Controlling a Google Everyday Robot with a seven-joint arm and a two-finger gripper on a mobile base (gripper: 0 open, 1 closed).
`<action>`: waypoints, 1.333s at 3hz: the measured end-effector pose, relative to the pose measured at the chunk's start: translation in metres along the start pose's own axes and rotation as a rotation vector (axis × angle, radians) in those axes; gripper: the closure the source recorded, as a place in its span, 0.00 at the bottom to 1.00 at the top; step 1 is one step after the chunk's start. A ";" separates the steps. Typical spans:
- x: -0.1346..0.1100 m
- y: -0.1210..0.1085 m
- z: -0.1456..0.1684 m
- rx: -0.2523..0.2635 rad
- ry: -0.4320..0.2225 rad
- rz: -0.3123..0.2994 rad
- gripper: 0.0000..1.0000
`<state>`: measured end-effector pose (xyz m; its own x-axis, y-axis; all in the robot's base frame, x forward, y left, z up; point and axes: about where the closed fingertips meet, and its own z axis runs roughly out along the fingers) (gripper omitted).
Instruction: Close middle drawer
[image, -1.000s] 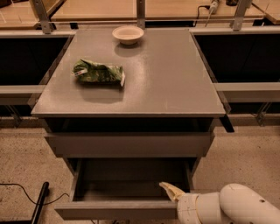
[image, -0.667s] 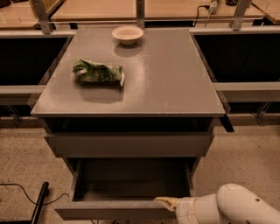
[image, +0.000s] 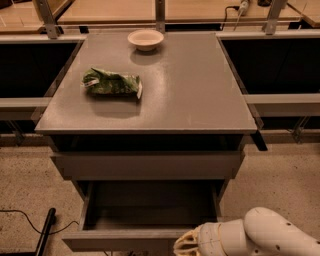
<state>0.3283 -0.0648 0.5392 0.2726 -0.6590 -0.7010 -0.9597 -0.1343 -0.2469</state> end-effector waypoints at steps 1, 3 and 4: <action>0.017 0.003 0.048 -0.025 -0.043 0.038 0.98; 0.044 -0.008 0.099 0.013 0.004 0.102 1.00; 0.052 -0.010 0.109 0.039 0.047 0.133 1.00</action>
Offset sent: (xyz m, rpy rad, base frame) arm 0.0379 0.0528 -0.1192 0.0033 0.0825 -0.1051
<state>0.3602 -0.0170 0.4318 0.1392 -0.7028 -0.6976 -0.9834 -0.0155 -0.1807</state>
